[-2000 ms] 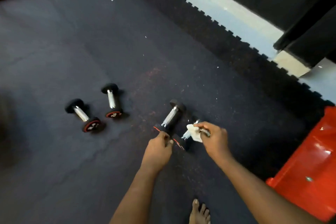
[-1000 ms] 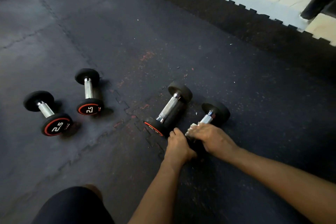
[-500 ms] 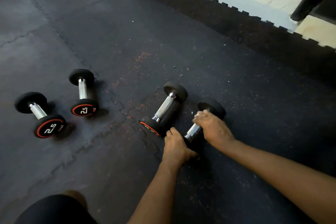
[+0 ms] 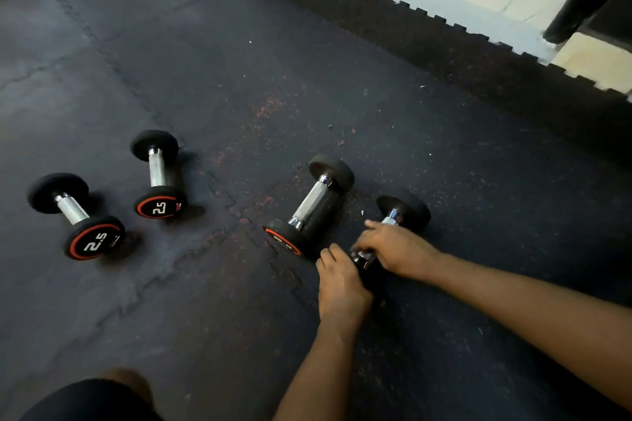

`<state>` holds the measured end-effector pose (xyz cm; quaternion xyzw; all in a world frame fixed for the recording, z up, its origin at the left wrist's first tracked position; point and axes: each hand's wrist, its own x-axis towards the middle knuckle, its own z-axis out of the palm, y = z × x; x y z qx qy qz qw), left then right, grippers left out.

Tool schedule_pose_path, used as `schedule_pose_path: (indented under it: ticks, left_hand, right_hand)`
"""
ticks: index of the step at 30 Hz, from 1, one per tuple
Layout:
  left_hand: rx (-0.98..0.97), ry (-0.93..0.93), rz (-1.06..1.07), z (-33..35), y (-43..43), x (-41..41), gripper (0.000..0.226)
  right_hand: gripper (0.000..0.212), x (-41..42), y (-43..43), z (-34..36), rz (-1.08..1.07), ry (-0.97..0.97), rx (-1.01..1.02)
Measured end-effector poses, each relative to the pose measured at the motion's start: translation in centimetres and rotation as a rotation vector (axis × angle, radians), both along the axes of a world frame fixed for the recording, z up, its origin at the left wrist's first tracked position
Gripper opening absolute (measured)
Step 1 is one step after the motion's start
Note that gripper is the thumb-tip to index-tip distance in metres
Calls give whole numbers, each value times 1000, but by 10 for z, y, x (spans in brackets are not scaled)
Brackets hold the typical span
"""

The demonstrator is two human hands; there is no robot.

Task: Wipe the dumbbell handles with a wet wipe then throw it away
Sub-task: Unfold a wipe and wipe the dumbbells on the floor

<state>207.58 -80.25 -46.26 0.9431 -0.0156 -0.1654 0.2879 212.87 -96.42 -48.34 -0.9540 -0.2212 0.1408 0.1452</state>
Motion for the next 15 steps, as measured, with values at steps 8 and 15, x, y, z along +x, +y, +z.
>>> schedule_pose_path:
  ticks: [8,15]
  left_hand:
    - [-17,88,-14,4,7,8,94]
    - [6,128,-26,8,10,12,113]
  right_hand:
    - [58,-39,-1,-10,-14,-200,202]
    - [62,-40,5,-20,-357,-371,20]
